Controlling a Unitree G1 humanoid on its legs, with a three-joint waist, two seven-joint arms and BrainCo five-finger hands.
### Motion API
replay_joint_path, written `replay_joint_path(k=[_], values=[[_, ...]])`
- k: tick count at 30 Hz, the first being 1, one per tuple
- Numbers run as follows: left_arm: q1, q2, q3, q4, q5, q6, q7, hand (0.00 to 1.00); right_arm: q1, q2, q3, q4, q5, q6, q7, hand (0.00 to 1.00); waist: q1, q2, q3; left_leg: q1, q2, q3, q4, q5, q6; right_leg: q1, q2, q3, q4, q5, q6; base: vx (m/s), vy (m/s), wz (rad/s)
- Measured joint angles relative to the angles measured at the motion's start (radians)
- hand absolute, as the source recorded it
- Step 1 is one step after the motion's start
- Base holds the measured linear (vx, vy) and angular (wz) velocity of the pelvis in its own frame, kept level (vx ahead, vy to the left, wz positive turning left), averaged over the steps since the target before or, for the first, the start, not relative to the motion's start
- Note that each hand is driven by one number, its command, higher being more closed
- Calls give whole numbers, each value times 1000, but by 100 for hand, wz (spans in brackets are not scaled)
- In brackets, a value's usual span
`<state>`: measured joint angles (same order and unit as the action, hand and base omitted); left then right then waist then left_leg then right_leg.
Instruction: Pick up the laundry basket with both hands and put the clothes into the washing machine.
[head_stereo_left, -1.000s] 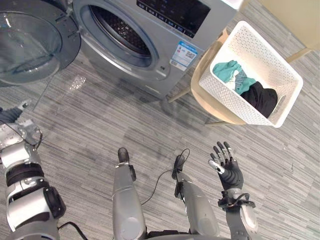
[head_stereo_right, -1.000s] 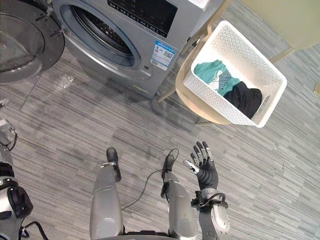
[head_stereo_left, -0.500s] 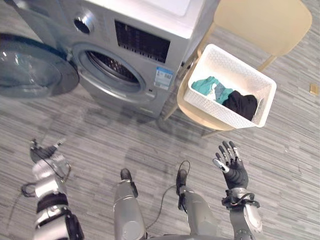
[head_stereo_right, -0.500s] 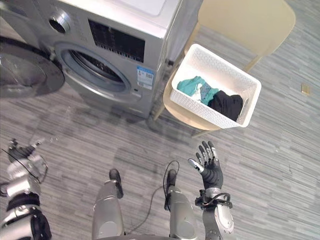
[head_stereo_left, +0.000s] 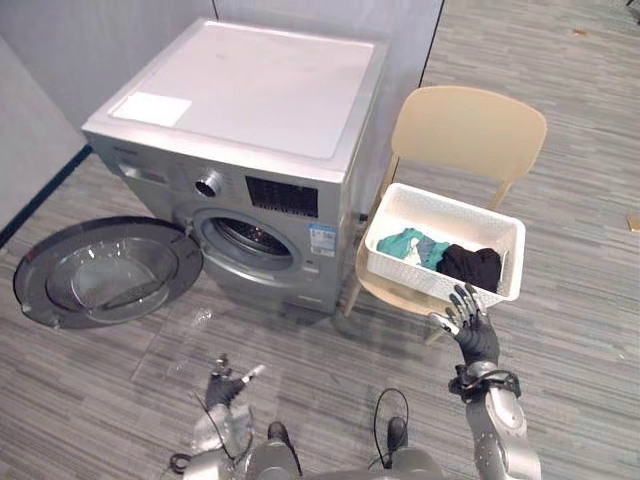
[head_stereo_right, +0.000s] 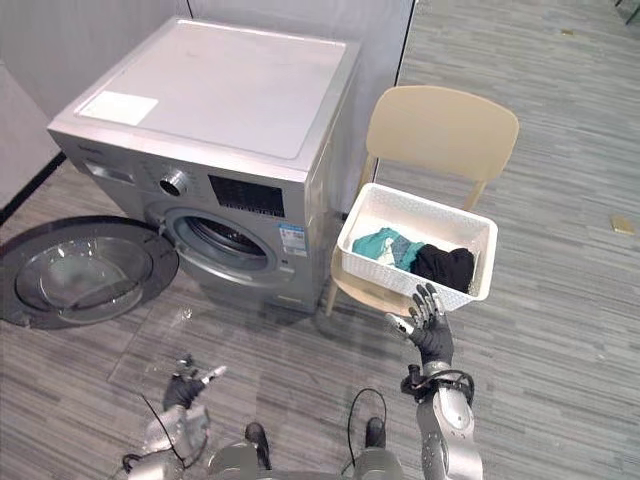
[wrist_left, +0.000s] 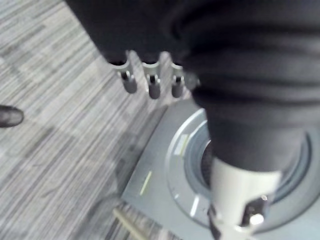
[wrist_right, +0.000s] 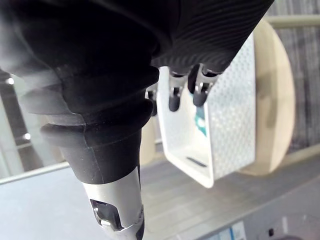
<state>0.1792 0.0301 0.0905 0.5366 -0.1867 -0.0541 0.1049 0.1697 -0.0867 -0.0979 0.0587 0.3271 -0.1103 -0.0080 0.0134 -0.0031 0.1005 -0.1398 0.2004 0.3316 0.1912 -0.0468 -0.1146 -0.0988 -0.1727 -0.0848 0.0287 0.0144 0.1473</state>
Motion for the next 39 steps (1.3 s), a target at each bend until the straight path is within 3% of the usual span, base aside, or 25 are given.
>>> replay_joint_path(k=[8,13,16,18,19,20,21,22,23,24,25,26,27,29,30,31,32,35,37,39], values=[[19,10,-130,52,13,3,-60,0,-223,-134,-10,247,-96,46,-43,0,0,23,-49,61,-23,-29,-92,48,-2,61,-4,-43,-35,4,2,9,-16,12],[16,21,-140,53,12,7,-61,0,-308,-184,-11,321,-116,56,-65,0,-1,34,-50,62,-26,-55,-115,78,-1,59,-3,-63,-5,-7,-5,-59,-18,16],[12,28,-139,53,10,9,-58,0,-315,-186,-9,320,-116,56,-74,0,-4,29,-46,53,-11,-83,-70,65,-2,17,-10,-76,139,-87,-15,-92,-35,23],[26,30,-119,52,6,15,-55,0,-312,-187,15,314,-116,56,-74,0,0,37,-39,19,50,-87,66,-20,8,-5,15,-71,246,-167,-38,-93,-116,-7],[35,24,-117,51,6,15,-55,0,-306,-187,29,307,-116,56,-73,0,0,50,-35,19,68,-85,84,-35,26,-6,31,-69,267,-179,-56,-87,-195,-18],[55,27,-95,32,3,19,-53,0,-288,-177,37,274,-115,55,-68,0,4,38,-19,-2,82,-101,177,-53,130,-17,60,-69,390,-228,-119,-40,-123,-5],[64,38,-73,12,2,20,-53,0,-281,-171,37,258,-115,54,-65,0,2,15,-4,-37,77,-121,268,-52,198,-17,62,-62,402,-285,-159,-133,-239,5],[60,26,-46,3,2,27,-53,0,-269,-179,19,249,-115,54,-57,0,-2,18,13,-128,83,-208,427,3,243,-15,78,-47,410,-310,-146,-106,-206,-13],[81,-5,-34,2,2,31,-53,0,-257,-183,-2,239,-115,55,-53,0,10,32,16,-184,69,-284,494,39,226,3,101,-25,345,-302,-158,-82,-207,-25],[88,-17,-38,4,2,36,-55,0,-255,-186,-7,230,-115,55,-54,0,15,44,18,-203,40,-301,497,13,188,18,101,-18,294,-295,-163,92,-87,-52],[94,-40,-40,-15,3,39,-61,0,-264,-193,-24,212,-115,55,-56,0,27,53,29,-217,-32,-303,457,-50,105,-3,106,-9,365,-306,-155,227,-90,-34],[110,-17,-39,-75,3,32,-62,0,-262,-182,-47,195,-115,55,-54,0,30,5,45,-219,-121,-294,400,-81,59,11,56,8,375,-344,-155,309,-101,-18],[95,-25,-43,-62,3,36,-61,0,-263,-192,-52,196,-115,56,-52,0,25,43,53,-218,-119,-318,364,-81,59,15,81,-12,393,-343,-161,298,-97,1],[99,-14,-34,-70,3,38,-58,0,-263,-193,-55,192,-115,60,-52,0,29,54,52,-214,-152,-328,179,-68,51,5,93,-8,389,-353,-164,231,16,-22],[99,-12,-32,-70,4,37,-56,0,-260,-183,-53,190,-115,60,-54,0,31,55,50,-209,-152,-326,145,-15,51,4,98,9,389,-366,-147,238,79,-37],[99,-12,-30,-70,4,37,-55,0,-258,-173,-53,189,-115,60,-56,0,30,52,47,-203,-157,-321,148,2,60,3,96,25,388,-371,-141,351,113,-47],[101,-13,-31,-70,3,37,-53,0,-244,-146,-53,180,-117,60,-57,0,30,33,30,-213,-174,-295,178,-20,89,0,75,50,380,-382,-117,438,143,-34],[92,-14,-33,-70,14,36,-38,0,-178,-109,-62,126,-140,61,-55,0,24,2,8,-218,-195,-260,228,-75,123,30,44,67,339,-359,-73,390,134,-21],[72,-11,-32,-73,31,35,-35,0,-147,-85,-69,109,-142,61,-53,0,19,-15,-5,-172,-215,-243,226,-112,141,21,30,91,425,-337,-47,485,174,-19],[60,2,-34,-77,35,27,-35,0,-136,-61,-85,107,-147,61,-52,0,-4,-17,-5,-99,-217,-239,213,-156,157,-65,22,94,691,-257,-59,395,132,-7]])
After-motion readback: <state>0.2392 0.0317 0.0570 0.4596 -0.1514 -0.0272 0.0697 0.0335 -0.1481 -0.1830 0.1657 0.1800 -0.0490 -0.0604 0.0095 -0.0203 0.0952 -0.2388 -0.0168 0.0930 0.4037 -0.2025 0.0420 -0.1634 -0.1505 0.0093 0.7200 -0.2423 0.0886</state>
